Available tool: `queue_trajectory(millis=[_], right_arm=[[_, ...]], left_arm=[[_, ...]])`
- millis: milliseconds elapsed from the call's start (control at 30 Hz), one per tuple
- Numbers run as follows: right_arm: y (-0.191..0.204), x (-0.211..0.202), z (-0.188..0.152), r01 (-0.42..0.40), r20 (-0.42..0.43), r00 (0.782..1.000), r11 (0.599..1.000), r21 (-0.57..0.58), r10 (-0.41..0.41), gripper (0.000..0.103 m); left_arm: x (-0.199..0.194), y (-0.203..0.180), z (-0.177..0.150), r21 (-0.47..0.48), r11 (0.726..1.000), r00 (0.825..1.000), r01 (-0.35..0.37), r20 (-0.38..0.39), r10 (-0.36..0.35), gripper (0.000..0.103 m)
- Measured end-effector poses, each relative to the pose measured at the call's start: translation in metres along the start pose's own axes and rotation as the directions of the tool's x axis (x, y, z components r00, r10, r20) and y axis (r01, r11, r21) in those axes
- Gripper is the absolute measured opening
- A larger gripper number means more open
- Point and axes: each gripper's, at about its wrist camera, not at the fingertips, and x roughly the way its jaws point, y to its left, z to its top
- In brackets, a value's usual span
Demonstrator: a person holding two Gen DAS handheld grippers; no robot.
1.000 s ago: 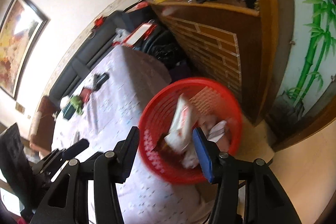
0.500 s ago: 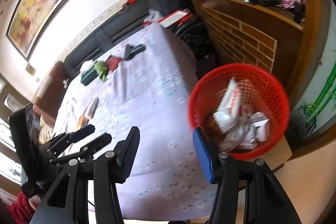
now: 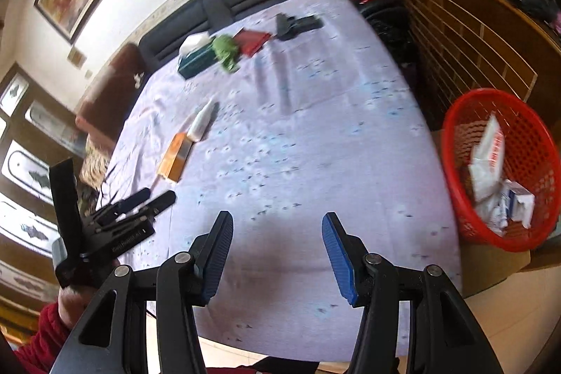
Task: Collect trash
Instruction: 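Move both open tools back over the table toward the remaining items, then grasp the orange medicine box with the left tool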
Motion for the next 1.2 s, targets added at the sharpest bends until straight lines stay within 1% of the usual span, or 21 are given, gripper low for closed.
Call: queue_trajectory(millis=[100,133,233,300,367,433,467,567,633,700,733,767,800,833,867,933,1033,1133,1200], right_arm=[[0.017,0.015,0.005,0.003,-0.019,1.0,1.0,-0.03,-0.004,0.06],[0.024,0.02,0.005,0.005,-0.026,1.0,0.999,-0.042,-0.006,0.06],[0.04,0.032,0.011,0.001,-0.039,0.999,0.998,-0.067,-0.003,0.06],[0.049,0.039,0.015,0.002,-0.043,0.999,0.997,-0.08,-0.005,0.06],[0.056,0.042,0.018,0.003,-0.042,0.999,0.996,-0.086,-0.007,0.06],[0.06,0.045,0.019,0.008,-0.04,0.999,0.996,-0.087,-0.012,0.06],[0.061,0.045,0.019,0.01,-0.039,0.999,0.996,-0.085,-0.014,0.06],[0.061,0.047,0.019,0.023,-0.039,0.999,0.997,-0.072,-0.026,0.06],[0.058,0.047,0.02,0.035,-0.037,0.999,0.998,-0.058,-0.037,0.06],[0.055,0.047,0.021,0.047,-0.036,0.998,0.998,-0.046,-0.049,0.06],[0.054,0.046,0.021,0.052,-0.034,0.998,0.998,-0.043,-0.054,0.06],[0.053,0.046,0.023,0.057,-0.033,0.998,0.998,-0.04,-0.058,0.06],[0.053,0.046,0.024,0.062,-0.032,0.998,0.997,-0.037,-0.063,0.06],[0.053,0.047,0.025,0.063,-0.032,0.997,0.997,-0.036,-0.065,0.06],[0.054,0.048,0.027,0.065,-0.032,0.997,0.997,-0.036,-0.067,0.06],[0.057,0.052,0.03,0.068,-0.035,0.997,0.997,-0.038,-0.069,0.06],[0.066,0.064,0.037,0.055,-0.049,0.997,0.997,-0.045,-0.057,0.06],[0.083,0.088,0.05,0.034,-0.074,0.996,0.996,-0.078,-0.04,0.061],[0.097,0.108,0.06,0.024,-0.092,0.995,0.995,-0.099,-0.033,0.061]], left_arm=[[0.011,0.034,0.007,-0.043,0.998,0.999,-0.038,-0.009,0.038,0.068],[0.019,0.045,0.011,-0.051,0.997,0.998,-0.052,-0.024,0.051,0.068],[0.036,0.065,0.019,-0.072,0.995,0.997,-0.064,-0.041,0.062,0.068],[0.051,0.073,0.027,-0.074,0.996,0.997,-0.048,-0.069,0.043,0.068],[0.062,0.077,0.034,-0.066,0.996,0.996,-0.054,-0.069,0.049,0.068],[0.074,0.075,0.041,-0.033,0.998,0.996,-0.053,-0.078,0.05,0.068],[0.081,0.074,0.045,-0.018,0.998,0.994,-0.065,-0.085,0.064,0.068],[0.1,0.069,0.052,0.012,0.998,0.991,-0.058,-0.118,0.059,0.068],[0.111,0.065,0.056,0.03,0.997,0.99,-0.065,-0.126,0.068,0.068],[0.118,0.065,0.059,0.031,0.997,0.99,-0.065,-0.125,0.068,0.068],[0.122,0.066,0.06,0.023,0.998,0.99,-0.057,-0.125,0.06,0.066],[0.123,0.068,0.061,0.015,0.999,0.991,-0.048,-0.123,0.049,0.058],[0.124,0.069,0.061,0.006,0.999,0.992,-0.04,-0.121,0.04,0.053],[0.124,0.07,0.062,0.003,0.999,0.993,-0.045,-0.112,0.045,0.047],[0.123,0.071,0.062,0.001,0.999,0.993,-0.048,-0.109,0.047,0.044],[0.118,0.075,0.058,-0.019,0.999,0.994,-0.027,-0.103,0.025,0.044],[0.103,0.081,0.044,-0.036,0.999,0.996,-0.016,-0.09,0.013,0.044],[0.086,0.085,0.028,-0.047,0.999,0.997,-0.005,-0.075,0.001,0.044],[0.072,0.086,0.016,-0.037,0.999,0.998,-0.015,-0.064,0.012,0.044]])
